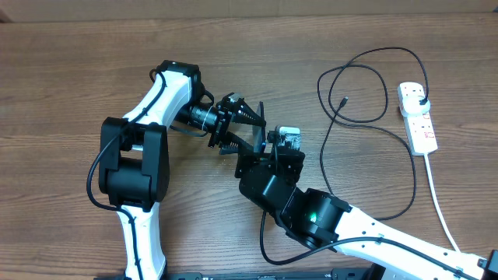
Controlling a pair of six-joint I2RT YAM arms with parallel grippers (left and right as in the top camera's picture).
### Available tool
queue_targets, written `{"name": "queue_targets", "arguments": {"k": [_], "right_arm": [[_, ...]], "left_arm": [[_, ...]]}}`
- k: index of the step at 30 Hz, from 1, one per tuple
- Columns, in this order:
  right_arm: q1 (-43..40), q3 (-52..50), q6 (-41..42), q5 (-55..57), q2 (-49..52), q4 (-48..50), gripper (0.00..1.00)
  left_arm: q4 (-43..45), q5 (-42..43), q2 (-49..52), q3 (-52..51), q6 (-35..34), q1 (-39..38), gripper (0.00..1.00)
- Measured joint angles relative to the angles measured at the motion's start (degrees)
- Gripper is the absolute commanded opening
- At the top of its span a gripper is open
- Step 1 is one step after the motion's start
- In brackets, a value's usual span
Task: Plug charger to phone and switch on socket
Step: 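Move the right gripper to the phone and grasp its edge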
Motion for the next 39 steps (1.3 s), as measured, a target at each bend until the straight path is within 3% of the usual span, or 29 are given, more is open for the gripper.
{"name": "queue_targets", "arguments": {"k": [3,13,24,39], "right_arm": [[0.0,0.0,0.0,0.3,0.3,0.7,0.73],[0.0,0.0,0.1,0.4,2.9,1.6,0.71],[0.0,0.0,-0.1,0.3,4.5,3.6,0.44],[-1.9,0.0,-1.4,-2.2,4.6,4.4,0.25]], "left_arm": [[0.1,0.0,0.0,0.0,0.0,0.0,0.73],[0.6,0.0,0.0,0.0,0.2,0.0,0.73],[0.6,-0.1,0.0,0.0,0.6,0.0,0.73],[0.6,-0.9,0.0,0.0,1.1,0.0,0.73]]}}
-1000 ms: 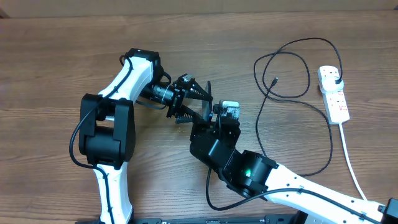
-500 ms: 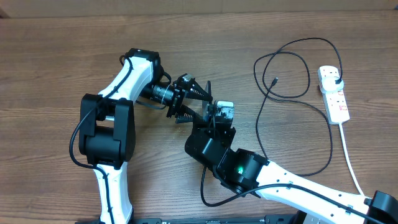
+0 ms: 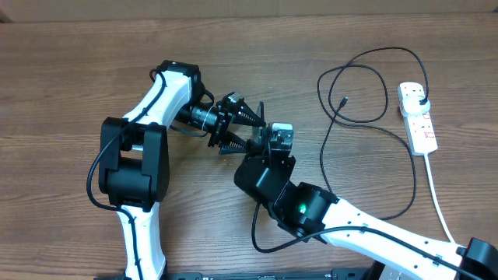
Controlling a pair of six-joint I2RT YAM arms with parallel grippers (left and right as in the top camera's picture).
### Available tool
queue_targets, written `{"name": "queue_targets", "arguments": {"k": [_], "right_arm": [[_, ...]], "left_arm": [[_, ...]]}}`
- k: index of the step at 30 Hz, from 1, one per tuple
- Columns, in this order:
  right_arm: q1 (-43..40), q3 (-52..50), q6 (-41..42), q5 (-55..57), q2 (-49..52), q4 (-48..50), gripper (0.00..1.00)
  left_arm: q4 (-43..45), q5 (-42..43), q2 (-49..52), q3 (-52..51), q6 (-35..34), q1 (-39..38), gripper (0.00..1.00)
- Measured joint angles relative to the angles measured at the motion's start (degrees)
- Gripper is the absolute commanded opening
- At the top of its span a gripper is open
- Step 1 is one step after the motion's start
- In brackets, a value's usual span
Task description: Plug charger to phone and switch on socket
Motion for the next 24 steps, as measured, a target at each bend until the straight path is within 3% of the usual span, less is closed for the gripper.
{"name": "queue_targets", "arguments": {"k": [9,24], "right_arm": [[-0.3,0.0,0.0,0.0,1.2,0.0,0.21],[-0.4,0.0,-0.4,0.6,2.8,1.4,0.04]], "left_arm": [[0.0,0.0,0.0,0.0,0.1,0.0,0.73],[0.0,0.0,0.0,0.0,0.3,0.7,0.73]]}}
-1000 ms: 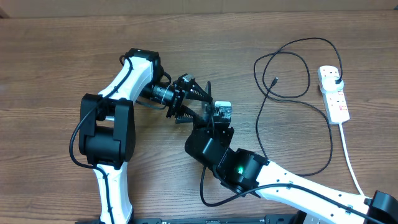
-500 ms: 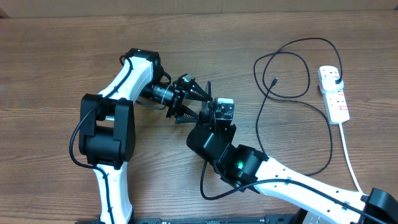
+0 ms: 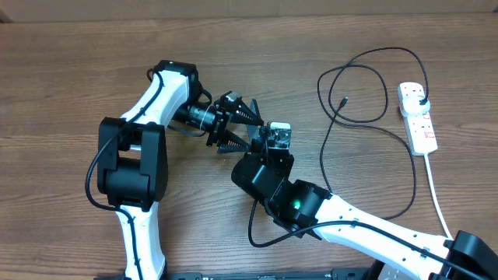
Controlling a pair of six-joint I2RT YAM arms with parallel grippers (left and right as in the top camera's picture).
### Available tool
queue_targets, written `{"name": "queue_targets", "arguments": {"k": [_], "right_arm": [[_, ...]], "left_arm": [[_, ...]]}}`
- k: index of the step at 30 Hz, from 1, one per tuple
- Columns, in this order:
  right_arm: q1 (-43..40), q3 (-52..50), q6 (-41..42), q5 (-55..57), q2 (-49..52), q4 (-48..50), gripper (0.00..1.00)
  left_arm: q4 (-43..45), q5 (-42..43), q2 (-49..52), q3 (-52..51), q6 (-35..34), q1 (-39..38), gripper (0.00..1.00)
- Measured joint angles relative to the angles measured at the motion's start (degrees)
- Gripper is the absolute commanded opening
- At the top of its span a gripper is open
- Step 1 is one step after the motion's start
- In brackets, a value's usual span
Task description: Plug charger to phone and switch on socket
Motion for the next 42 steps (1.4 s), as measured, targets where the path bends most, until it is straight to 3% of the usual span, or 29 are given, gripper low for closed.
{"name": "queue_targets", "arguments": {"k": [5,10,21,30,35,42], "right_arm": [[-0.1,0.0,-0.2,0.0,0.0,0.2,0.04],[-0.2,0.0,-0.2,-0.5,0.0,0.7,0.04],[-6.7,0.0,1.7,-1.9,-6.3,-11.0,0.04],[-16.1,0.0,13.7,-7.4,-23.6,-30.8,0.04],[-19.3,0.0,19.8,-10.1,-28.9,-33.7,0.04],[-19.4,-3.2,25.0,-11.6,-28.9,-24.7,0.04]], "left_arm": [[0.0,0.0,0.0,0.0,0.0,0.1,0.81],[0.0,0.4,0.0,0.0,0.2,0.1,0.96],[-4.0,0.7,0.0,4.1,1.8,3.9,1.0],[-4.7,-4.1,-1.7,13.8,3.9,12.6,1.0],[-4.7,-10.8,-11.0,13.9,4.1,18.1,0.99],[-4.5,-26.9,-36.4,14.6,4.1,23.7,1.0]]}}
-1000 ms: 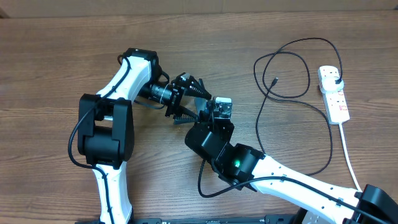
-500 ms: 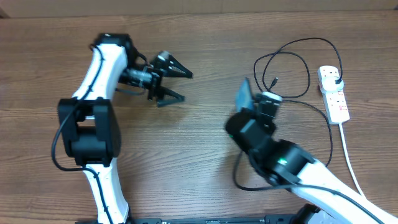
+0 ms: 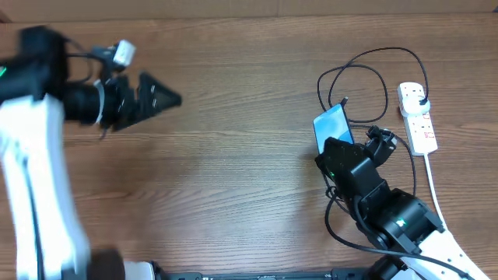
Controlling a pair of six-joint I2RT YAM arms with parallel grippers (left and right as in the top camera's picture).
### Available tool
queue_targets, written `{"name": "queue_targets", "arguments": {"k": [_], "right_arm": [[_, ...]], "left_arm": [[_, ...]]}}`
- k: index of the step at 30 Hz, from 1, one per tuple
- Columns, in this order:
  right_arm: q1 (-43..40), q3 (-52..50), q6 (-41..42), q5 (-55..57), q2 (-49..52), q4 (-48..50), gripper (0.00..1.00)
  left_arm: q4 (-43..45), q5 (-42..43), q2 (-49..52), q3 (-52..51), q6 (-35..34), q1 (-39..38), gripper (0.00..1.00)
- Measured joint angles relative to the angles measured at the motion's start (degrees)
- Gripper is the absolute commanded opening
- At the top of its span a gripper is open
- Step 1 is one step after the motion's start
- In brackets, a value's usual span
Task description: Plug charger to phone and switch on socket
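A phone (image 3: pixel 332 126) with a blue screen is at the right of the table, its top end near the loose plug (image 3: pixel 344 100) of the black charger cable (image 3: pixel 366 82). My right gripper (image 3: pixel 337 145) is shut on the phone's lower end. The white socket strip (image 3: pixel 418 118) lies at the far right, with the charger's plug in its top socket. My left gripper (image 3: pixel 159 99) is far off at the upper left, blurred, its fingers apart with nothing between them. The socket's switch is too small to read.
The charger cable loops widely between the phone and the socket strip. The strip's white lead (image 3: pixel 440 202) runs down toward the right front edge. My left arm (image 3: pixel 35 155) stands along the left edge.
My right gripper has moved from the table's middle to the right and now holds the phone near the cable's plug. My left gripper has moved away to the upper left.
My two grippers stood close together at the middle of the table through all three earlier moments, the right one closing in on the left one's spread fingers. Now they are far apart: the right holds the phone beside the cable, the left holds nothing.
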Motion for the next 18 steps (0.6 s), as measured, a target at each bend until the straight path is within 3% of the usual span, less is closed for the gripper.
{"name": "queue_targets", "arguments": {"k": [5,9,14,18], "right_arm": [[0.0,-5.7,3.6,-3.2,2.4,17.1,0.04],[0.0,-9.7,4.9,-10.2,5.0,33.5,0.04],[0.0,-10.9,5.4,-16.8,6.9,35.9,0.04],[-0.1,-11.5,5.4,-19.3,7.1,35.3,0.04]], "left_arm": [[0.2,-8.4,-18.3,-0.1,0.0,0.0,1.0],[3.7,-10.9,-30.2,-6.5,-1.0,0.0,0.99],[15.4,-11.6,-37.2,-23.3,-8.8,0.0,0.99],[35.1,-3.1,-36.2,-41.0,-20.4,0.0,1.0]]}}
